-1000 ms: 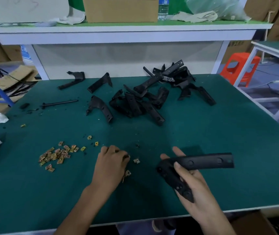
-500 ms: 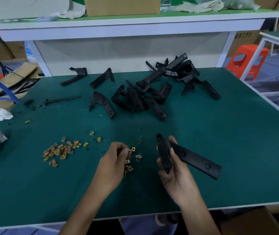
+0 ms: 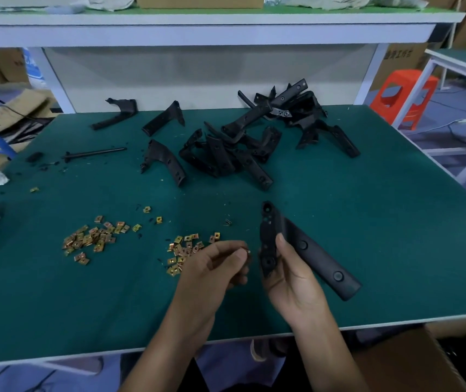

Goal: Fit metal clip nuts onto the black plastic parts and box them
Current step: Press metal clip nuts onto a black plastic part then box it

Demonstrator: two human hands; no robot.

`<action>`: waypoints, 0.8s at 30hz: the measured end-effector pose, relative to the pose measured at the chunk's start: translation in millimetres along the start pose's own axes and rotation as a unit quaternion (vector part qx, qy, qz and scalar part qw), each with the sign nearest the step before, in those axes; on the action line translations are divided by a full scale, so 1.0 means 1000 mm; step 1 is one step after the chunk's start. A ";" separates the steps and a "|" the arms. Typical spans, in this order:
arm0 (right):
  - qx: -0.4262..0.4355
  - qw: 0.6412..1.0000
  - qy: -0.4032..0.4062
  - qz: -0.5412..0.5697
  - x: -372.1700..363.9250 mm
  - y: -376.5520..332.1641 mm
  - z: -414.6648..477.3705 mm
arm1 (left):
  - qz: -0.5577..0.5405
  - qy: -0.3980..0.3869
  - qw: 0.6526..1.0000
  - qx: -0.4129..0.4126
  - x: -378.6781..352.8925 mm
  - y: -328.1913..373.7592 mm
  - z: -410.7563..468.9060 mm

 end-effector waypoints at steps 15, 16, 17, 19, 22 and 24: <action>0.005 0.990 -0.067 -0.124 -0.017 -0.003 -0.020 | -0.127 -0.014 0.991 0.050 -0.012 0.010 -0.012; 0.007 0.990 -0.062 -0.123 -0.015 -0.003 -0.020 | -0.126 -0.021 0.990 0.052 -0.013 0.010 -0.013; 0.011 0.991 -0.056 -0.120 -0.013 -0.003 -0.021 | -0.123 -0.031 0.991 0.054 -0.013 0.010 -0.014; 0.012 0.992 -0.043 -0.121 -0.008 -0.002 -0.022 | -0.111 -0.053 0.991 0.059 -0.013 0.010 -0.016; -0.004 0.992 -0.014 -0.121 0.001 0.005 -0.025 | -0.097 -0.079 0.990 0.071 -0.014 0.006 -0.019; -0.003 0.995 0.004 -0.100 0.009 0.007 -0.028 | -0.063 -0.095 0.990 0.081 -0.014 0.001 -0.020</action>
Point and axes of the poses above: each hand's wrist, its own z-axis towards the middle knuckle, its own x-axis out of the back of the hand, y = z × x, the point moved 3 cm from there along z, towards the middle knuckle, and after that the axes turned 11 degrees about -x, right-handed, at the moved point
